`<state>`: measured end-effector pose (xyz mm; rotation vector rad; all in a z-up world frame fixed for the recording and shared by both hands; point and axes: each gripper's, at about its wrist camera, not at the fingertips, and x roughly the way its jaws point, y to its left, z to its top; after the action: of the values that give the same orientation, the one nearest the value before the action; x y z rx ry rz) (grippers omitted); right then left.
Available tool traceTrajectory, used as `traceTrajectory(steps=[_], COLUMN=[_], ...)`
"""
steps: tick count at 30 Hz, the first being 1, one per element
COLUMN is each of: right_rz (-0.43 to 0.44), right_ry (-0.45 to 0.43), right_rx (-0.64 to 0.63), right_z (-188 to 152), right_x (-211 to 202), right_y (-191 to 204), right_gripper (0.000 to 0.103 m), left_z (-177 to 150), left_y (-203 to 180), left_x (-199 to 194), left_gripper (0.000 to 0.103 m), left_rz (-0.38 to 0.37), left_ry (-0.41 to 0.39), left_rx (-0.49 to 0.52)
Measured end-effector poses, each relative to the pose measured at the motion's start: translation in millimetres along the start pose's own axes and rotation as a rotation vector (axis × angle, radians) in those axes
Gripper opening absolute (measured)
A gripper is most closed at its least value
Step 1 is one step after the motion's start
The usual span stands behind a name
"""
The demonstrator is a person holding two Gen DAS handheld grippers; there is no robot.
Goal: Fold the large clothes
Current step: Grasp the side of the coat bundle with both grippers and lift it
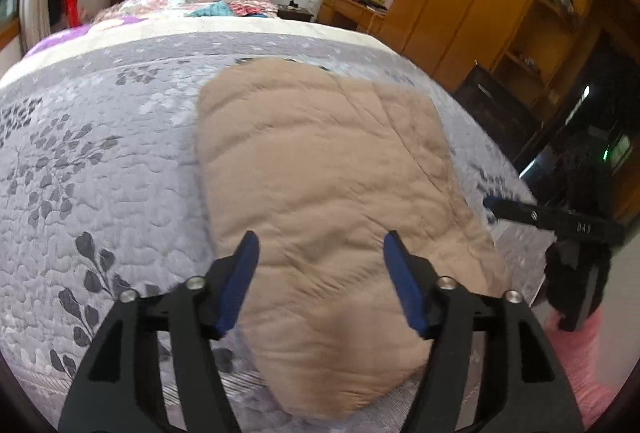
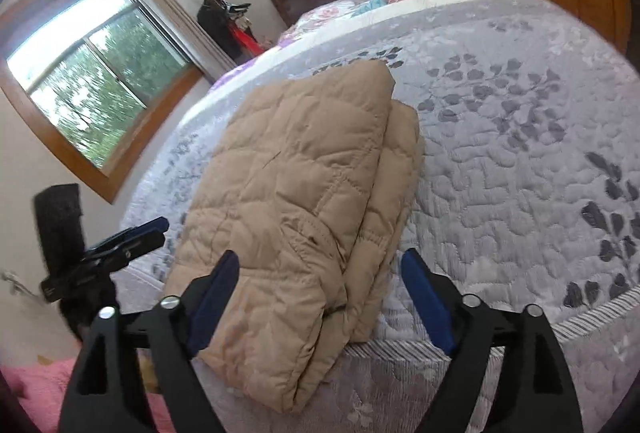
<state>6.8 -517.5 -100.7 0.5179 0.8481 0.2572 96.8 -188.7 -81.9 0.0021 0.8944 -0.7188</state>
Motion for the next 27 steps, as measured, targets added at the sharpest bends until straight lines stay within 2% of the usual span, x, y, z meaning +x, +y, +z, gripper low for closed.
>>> traceTrajectory(steps=[4, 9, 15, 21, 25, 27], right_rz=[0.096, 0.203, 0.26, 0.287, 0.276, 0.28], right_ry=[0.027, 0.07, 0.133, 0.159, 0.179, 0.184], right_rx=[0.095, 0.161, 0.207, 0.194, 0.171, 0.156], right_z=[7.8, 11.7, 11.8, 12.4, 18.4, 21.0], right_x=[12.8, 36.7, 72.3, 92.5, 106.2, 110.7], right_y=[-29.6, -50.4, -62.9, -57.9, -41.5, -34.2], right_gripper=[0.089, 0.09, 0.09, 0.089, 0.081, 0.073], left_z=[10.5, 13.0, 8.9, 5.5, 8.2, 8.6], left_y=[42.1, 83.7, 106.3, 104.2, 87.4, 82.7], left_x=[9.6, 42.0, 76.9, 104.3, 108.8, 107.4], left_gripper=[0.069, 0.072, 0.081, 0.089, 0.089, 0.082], left_rz=[-0.068, -0.213, -0.374, -0.491, -0.495, -0.507], left_ry=[0.035, 0.12, 0.172, 0.207, 0.196, 0.18], left_rx=[-0.105, -0.238, -0.323, -0.336, -0.284, -0.271])
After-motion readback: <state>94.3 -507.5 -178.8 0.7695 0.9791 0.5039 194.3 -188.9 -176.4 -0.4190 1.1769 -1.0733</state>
